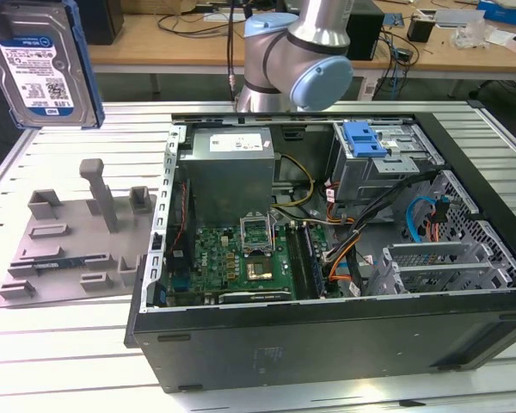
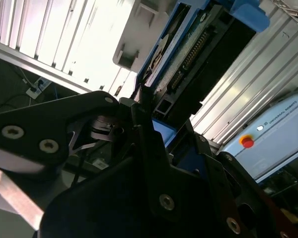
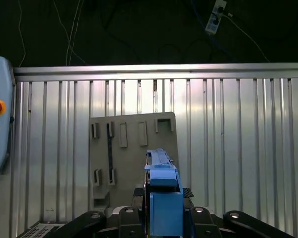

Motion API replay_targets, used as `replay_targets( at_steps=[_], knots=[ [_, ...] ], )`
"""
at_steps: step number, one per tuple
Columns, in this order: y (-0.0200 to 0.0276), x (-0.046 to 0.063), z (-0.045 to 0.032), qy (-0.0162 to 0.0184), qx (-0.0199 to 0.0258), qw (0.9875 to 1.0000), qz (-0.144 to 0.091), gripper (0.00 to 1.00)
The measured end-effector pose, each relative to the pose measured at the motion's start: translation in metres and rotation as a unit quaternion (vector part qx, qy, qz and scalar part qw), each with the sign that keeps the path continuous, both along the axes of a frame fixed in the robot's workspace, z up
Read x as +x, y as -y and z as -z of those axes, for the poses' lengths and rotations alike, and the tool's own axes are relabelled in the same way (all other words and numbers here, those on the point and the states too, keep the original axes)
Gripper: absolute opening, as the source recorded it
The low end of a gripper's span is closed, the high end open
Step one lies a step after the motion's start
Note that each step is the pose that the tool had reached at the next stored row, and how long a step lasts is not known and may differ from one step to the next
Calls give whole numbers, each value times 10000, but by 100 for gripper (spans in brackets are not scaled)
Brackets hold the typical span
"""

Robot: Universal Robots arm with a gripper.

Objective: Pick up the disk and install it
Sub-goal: 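Pick up the disk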

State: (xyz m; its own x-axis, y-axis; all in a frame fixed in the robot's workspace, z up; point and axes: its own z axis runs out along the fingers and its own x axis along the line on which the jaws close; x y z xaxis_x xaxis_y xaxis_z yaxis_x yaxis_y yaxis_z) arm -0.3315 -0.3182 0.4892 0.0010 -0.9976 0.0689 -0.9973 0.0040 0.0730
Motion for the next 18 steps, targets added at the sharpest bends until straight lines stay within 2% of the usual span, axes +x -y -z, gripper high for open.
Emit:
replay_targets(
  at_steps=[5, 9, 13, 16, 18],
  knots=[
    [37, 149, -24, -14, 0, 10000, 0, 37],
    [90, 414, -47, -28, 0, 10000, 1, 37],
    [123, 572, -52, -27, 0, 10000, 0, 37],
    [163, 803, -62, -28, 0, 10000, 1, 37],
    [194, 995, -70, -27, 0, 10000, 1, 37]
  ],
)
